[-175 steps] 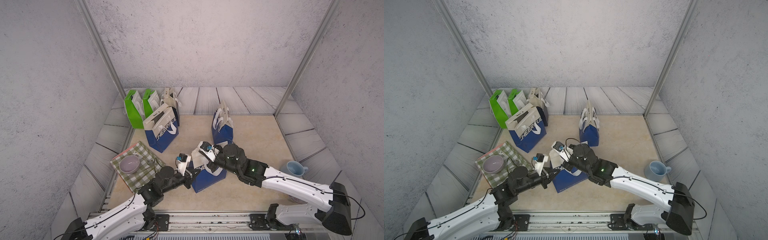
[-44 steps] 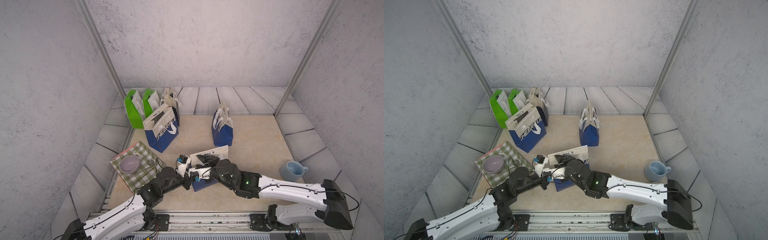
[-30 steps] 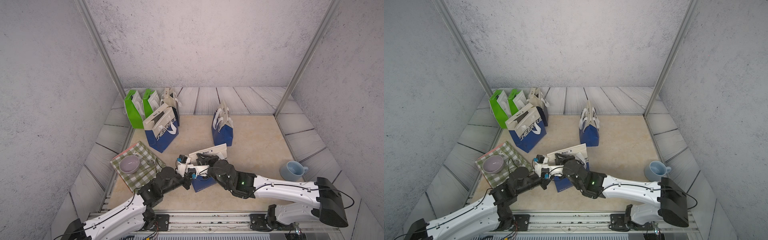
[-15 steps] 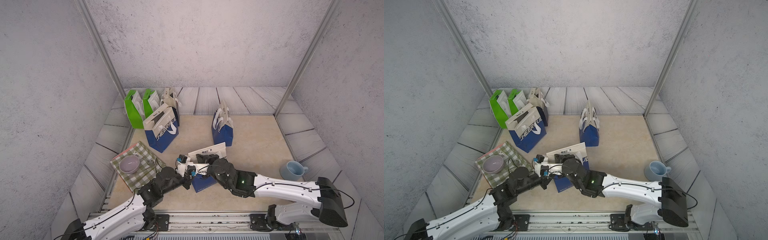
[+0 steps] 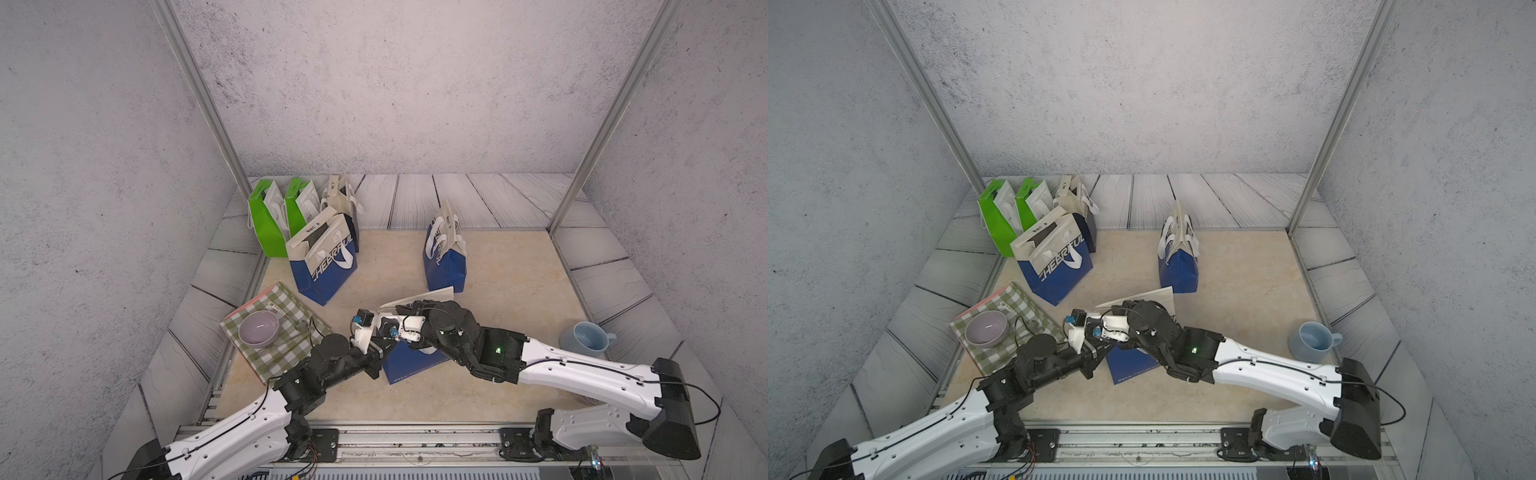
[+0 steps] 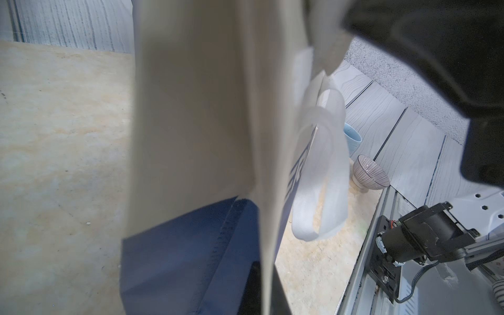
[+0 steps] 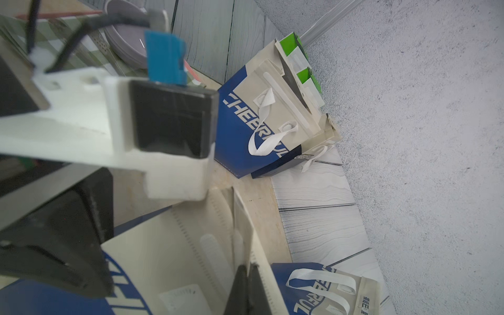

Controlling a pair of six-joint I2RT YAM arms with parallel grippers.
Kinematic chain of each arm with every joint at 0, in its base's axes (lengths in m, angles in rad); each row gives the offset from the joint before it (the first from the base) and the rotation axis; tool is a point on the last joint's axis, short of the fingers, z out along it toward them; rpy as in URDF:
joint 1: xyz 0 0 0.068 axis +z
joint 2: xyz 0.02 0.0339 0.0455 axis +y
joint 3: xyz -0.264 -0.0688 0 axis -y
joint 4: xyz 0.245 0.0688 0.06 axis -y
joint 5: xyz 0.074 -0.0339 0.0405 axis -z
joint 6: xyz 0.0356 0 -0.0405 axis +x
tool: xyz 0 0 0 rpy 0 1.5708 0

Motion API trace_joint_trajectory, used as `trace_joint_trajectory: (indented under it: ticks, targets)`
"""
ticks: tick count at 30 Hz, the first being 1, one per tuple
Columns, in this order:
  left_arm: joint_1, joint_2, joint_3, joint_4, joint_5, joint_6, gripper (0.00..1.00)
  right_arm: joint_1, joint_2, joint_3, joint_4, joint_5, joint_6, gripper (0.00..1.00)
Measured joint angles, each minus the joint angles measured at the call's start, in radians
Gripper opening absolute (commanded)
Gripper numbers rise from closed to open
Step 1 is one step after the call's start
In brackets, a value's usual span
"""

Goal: Open the takeout bag
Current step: Open the takeout bag at the center of the board.

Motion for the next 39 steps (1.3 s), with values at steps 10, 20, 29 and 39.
trace_joint_trajectory:
  ticks: [10, 20, 29, 39]
  targets:
    - [0.000, -0.012, 0.000, -0.004, 0.000, 0.000, 0.00, -0.067, 0.000, 0.102, -0.154, -0.107, 0.104, 0.00]
    - [0.000, -0.016, 0.000, -0.008, 0.000, 0.001, 0.00, -0.077, 0.039, 0.199, -0.284, -0.134, 0.121, 0.00]
    - [0.000, -0.017, 0.000, -0.010, 0.000, 0.004, 0.00, -0.077, 0.093, 0.304, -0.399, -0.132, 0.051, 0.00]
    - [0.000, -0.016, 0.000, -0.011, 0.001, 0.012, 0.00, -0.082, 0.156, 0.417, -0.504, -0.130, -0.023, 0.00]
